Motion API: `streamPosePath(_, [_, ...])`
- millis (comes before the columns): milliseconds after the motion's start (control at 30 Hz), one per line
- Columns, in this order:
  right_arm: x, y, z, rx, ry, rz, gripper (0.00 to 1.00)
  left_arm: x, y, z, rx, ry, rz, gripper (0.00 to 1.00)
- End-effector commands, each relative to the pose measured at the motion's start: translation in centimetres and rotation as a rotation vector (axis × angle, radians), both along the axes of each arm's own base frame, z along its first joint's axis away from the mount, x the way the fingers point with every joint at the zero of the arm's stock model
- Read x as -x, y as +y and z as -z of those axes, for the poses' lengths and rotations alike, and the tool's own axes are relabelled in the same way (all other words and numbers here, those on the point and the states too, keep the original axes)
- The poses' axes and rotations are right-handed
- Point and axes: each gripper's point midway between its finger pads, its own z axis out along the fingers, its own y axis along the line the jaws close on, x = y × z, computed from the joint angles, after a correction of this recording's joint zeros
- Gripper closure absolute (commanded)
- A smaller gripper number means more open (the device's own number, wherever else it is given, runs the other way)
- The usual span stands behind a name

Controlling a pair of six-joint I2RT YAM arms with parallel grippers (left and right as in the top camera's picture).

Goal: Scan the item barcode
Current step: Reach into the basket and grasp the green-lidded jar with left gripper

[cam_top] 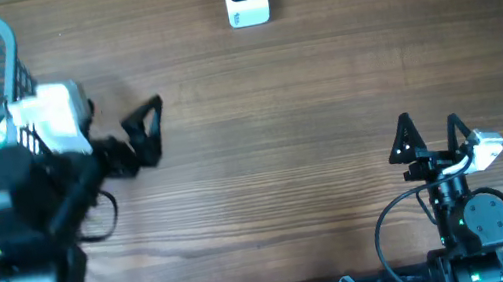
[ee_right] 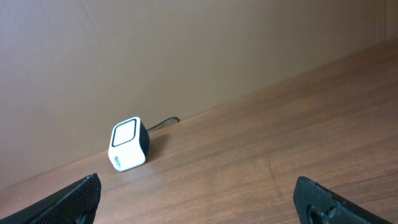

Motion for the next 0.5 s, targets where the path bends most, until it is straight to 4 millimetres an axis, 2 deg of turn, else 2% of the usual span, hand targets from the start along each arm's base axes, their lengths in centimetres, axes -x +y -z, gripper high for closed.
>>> streamPosePath(0, [0.0,-0.2,-0.1,0.013,-0.004,0.012,0.0,-2.2,3.7,-2.2,-0.081,0.074,-0.201,0.0])
streamPosePath(100, [0.0,-0.2,-0.1,0.014,-0.004,0.012,0.0,-3.0,5.9,-2.6,-0.147,0.154,-0.314,0.0])
streamPosePath(167, [0.0,-0.2,-0.1,0.013,-0.004,0.012,0.01,-3.1,8.0,-3.8,-0.156,0.157,-0.445,0.0])
streamPosePath(333, [0.0,-0.2,-0.1,0.013,-0.004,0.012,0.0,-2.9,8.6,-7.7,-0.216,-0.001,-0.458,0.0])
streamPosePath(467, [0.0,-0.2,-0.1,0.013,-0.004,0.012,0.0,-1.7,8.6,-7.4,-0.22,0.019,-0.457,0.0])
